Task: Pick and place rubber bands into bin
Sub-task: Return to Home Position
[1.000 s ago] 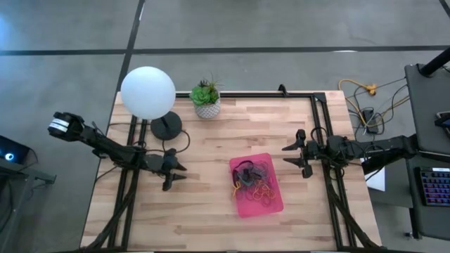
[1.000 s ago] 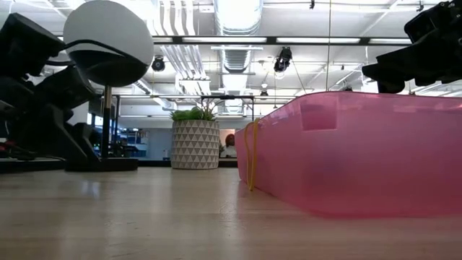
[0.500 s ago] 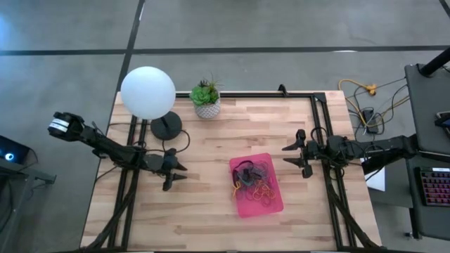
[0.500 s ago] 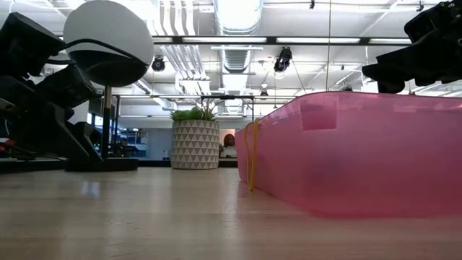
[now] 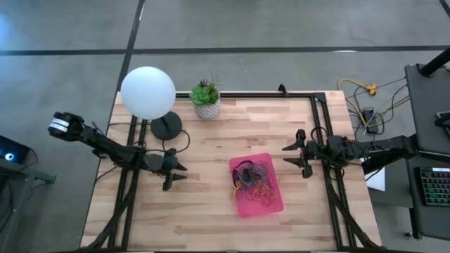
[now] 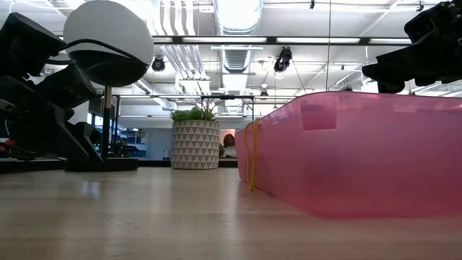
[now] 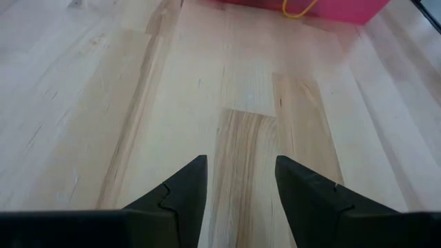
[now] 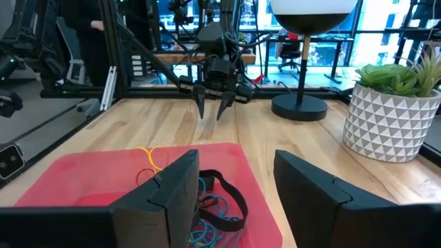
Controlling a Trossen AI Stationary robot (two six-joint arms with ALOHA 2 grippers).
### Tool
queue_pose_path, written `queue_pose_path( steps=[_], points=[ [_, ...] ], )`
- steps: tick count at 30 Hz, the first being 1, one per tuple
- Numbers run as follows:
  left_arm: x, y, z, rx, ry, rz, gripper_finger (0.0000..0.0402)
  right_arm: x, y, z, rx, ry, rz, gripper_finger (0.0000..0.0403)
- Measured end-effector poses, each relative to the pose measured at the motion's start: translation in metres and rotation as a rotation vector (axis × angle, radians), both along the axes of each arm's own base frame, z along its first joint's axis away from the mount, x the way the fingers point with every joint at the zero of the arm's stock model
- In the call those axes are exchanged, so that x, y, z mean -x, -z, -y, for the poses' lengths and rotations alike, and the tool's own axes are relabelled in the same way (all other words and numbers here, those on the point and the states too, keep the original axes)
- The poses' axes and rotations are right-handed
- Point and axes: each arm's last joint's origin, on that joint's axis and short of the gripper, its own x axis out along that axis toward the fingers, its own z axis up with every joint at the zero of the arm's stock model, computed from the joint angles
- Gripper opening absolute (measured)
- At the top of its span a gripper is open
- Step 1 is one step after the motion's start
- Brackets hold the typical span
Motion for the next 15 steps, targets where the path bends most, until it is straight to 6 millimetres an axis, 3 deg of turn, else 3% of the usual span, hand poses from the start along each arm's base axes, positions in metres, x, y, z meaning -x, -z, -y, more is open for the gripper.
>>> queue_pose_path(
  steps=[15],
  points=[
    [0.0000, 0.0002, 0.0000, 0.000, 0.000, -0.001, 0.0157, 0.0000, 0.0000, 0.0000, 0.000, 0.000, 0.000, 0.0176]
  ],
)
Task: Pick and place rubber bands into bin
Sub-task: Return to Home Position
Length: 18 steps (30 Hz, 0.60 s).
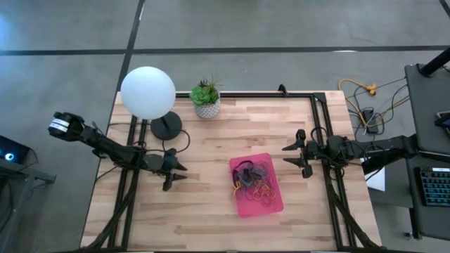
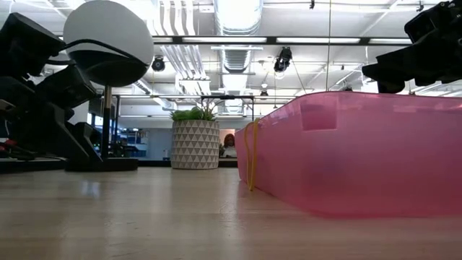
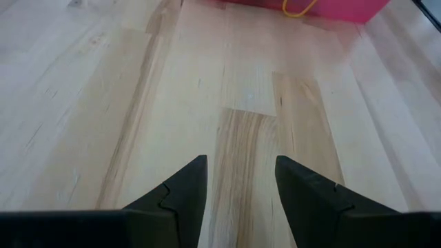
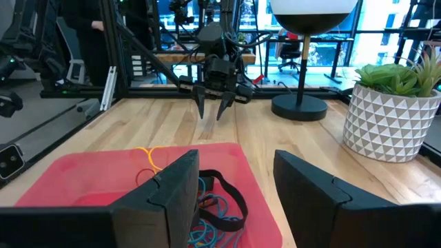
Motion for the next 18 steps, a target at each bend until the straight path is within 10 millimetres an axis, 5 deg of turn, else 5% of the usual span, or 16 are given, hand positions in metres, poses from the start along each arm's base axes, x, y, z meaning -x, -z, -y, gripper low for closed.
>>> queue_pose_path(
  steps=[18],
  points=[
    [-0.0002, -0.0002, 0.0000, 0.000, 0.000, 0.001, 0.0157, 0.0000, 0.0000, 0.0000, -0.001, 0.000, 0.000, 0.0176]
  ],
)
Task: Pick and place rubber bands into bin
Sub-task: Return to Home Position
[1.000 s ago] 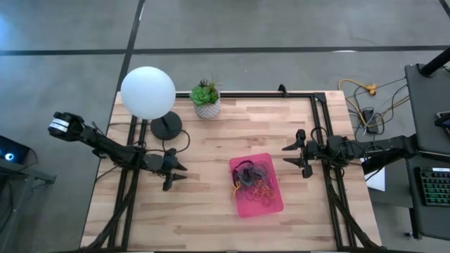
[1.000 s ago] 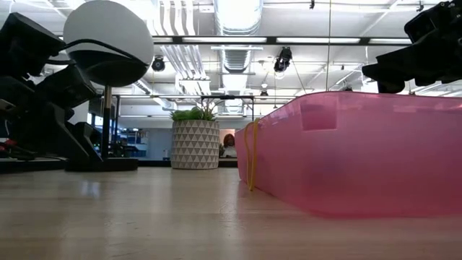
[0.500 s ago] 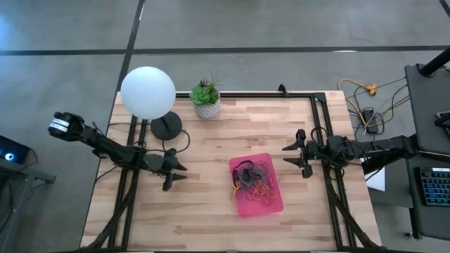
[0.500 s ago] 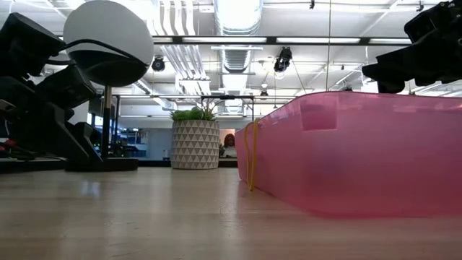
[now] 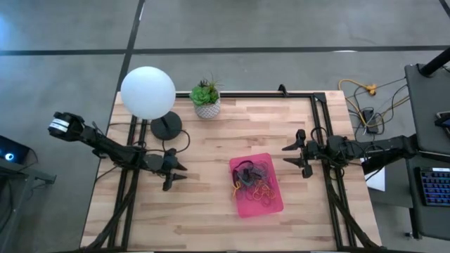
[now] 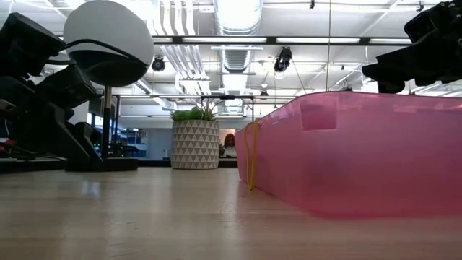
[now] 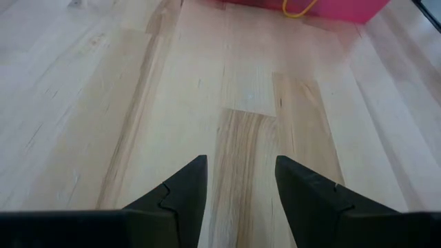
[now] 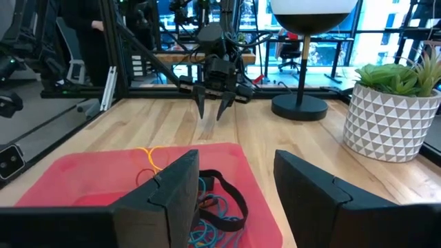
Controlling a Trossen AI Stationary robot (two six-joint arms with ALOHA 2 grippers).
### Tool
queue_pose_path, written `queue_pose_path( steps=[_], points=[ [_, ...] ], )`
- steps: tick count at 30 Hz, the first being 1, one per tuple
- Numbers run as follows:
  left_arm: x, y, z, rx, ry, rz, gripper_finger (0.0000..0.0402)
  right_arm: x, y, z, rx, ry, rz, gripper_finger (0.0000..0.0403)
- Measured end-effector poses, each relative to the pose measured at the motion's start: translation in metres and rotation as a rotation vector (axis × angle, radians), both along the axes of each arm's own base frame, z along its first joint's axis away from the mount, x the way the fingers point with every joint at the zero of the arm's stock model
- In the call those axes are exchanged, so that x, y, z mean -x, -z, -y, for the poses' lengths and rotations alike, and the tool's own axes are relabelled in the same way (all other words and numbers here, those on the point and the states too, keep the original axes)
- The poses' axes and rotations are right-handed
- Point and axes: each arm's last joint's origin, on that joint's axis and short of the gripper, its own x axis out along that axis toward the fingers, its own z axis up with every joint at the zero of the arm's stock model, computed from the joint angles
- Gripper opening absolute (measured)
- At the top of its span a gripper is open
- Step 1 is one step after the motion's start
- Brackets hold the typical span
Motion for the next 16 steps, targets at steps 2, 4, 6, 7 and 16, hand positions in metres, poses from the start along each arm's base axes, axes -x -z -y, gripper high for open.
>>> queue_pose_path(
  steps=[2, 4, 6, 7, 16],
  points=[
    [0.0000, 0.0000, 0.0000, 0.000, 0.000, 0.000, 0.0157, 0.0000, 0.0000, 0.0000, 0.001, 0.000, 0.000, 0.0176],
    [0.0000, 0.0000, 0.0000, 0.000, 0.000, 0.000, 0.0157, 0.0000, 0.0000, 0.0000, -0.007, 0.000, 0.000, 0.0176],
    [0.0000, 0.0000, 0.0000, 0.000, 0.000, 0.000, 0.0157, 0.0000, 0.0000, 0.0000, -0.003, 0.000, 0.000, 0.0176],
    [0.0000, 0.0000, 0.0000, 0.000, 0.000, 0.000, 0.0157, 0.0000, 0.0000, 0.0000, 0.001, 0.000, 0.000, 0.0176],
    [0.0000, 0.0000, 0.0000, 0.000, 0.000, 0.000, 0.0157, 0.0000, 0.0000, 0.0000, -0.001, 0.000, 0.000, 0.0176]
  ],
)
